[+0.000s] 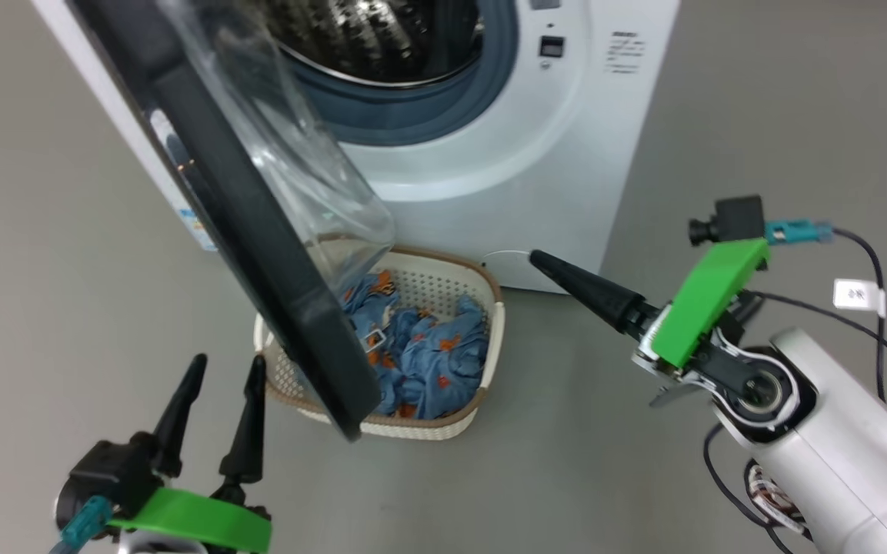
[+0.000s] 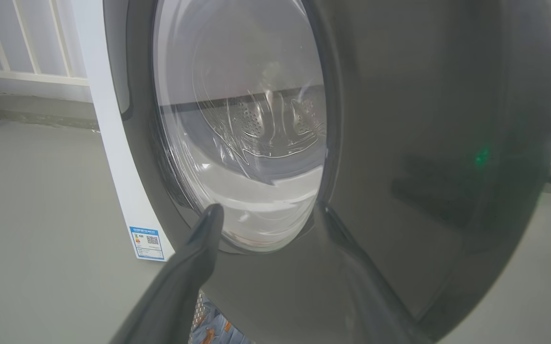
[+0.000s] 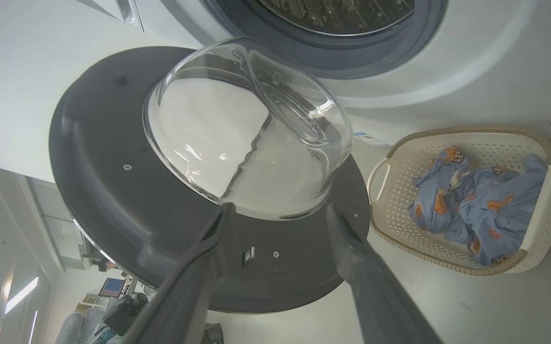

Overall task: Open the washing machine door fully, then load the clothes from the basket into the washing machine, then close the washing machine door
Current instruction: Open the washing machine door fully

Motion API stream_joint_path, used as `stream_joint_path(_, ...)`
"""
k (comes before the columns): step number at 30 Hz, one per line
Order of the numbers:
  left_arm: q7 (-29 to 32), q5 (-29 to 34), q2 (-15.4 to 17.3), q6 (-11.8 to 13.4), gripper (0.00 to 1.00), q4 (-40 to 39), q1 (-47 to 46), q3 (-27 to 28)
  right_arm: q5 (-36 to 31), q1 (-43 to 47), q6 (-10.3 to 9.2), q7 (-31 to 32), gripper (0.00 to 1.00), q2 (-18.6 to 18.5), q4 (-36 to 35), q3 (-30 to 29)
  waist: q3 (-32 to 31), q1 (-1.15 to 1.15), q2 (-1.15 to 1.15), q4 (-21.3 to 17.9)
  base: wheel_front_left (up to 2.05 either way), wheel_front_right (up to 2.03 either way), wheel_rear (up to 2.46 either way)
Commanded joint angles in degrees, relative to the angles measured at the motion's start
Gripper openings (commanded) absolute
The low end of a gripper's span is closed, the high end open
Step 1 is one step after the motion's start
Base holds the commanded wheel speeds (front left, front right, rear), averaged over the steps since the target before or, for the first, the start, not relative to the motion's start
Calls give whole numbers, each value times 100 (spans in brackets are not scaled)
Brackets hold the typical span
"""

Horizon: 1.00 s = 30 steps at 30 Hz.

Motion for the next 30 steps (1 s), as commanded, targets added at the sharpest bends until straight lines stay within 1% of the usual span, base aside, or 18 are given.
stream_joint_path(1, -37, -59, 177, 3, 100, -112, -5, 256, -78, 155, 34, -153, 100, -33, -127, -40, -155, 0, 0, -242, 0, 0, 0)
stream_joint_path(8, -37, -29, 216, 3, 100, -113, 133, 432, -251, 536, 34, -854, 100, -329, -106, -127, -258, 0, 0, -508, 0, 0, 0)
stream_joint_path(16, -37, 15, 209, 3, 100, -94, 281, 579, -588, 914, 34, -2068, 100, -625, 135, -118, -385, 0, 0, -668, 0, 0, 0)
stream_joint_path(19, -37, 35, 203, 3, 100, -81, 328, 644, -716, 1028, 34, -2555, 100, -710, 251, -52, -411, 0, 0, -695, 0, 0, 0)
stream_joint_path(23, -37, 78, 182, 3, 100, -71, 385, 721, -1055, 1146, 34, -3166, 100, -858, 442, 224, -457, 0, 0, -697, 0, 0, 0)
stream_joint_path(26, -37, 103, 171, 3, 100, -65, 414, 756, -1316, 1213, 34, -3421, 100, -950, 564, 397, -483, 0, 0, -681, 0, 0, 0)
stream_joint_path(29, -37, 124, 165, 3, 100, -67, 434, 772, -1675, 1269, 34, -3519, 100, -1015, 690, 463, -503, 0, 0, -666, 0, 0, 0)
stream_joint_path(30, -37, 124, 165, 3, 100, -67, 434, 772, -1675, 1269, 34, -3519, 100, -1015, 690, 463, -503, 0, 0, -666, 0, 0, 0)
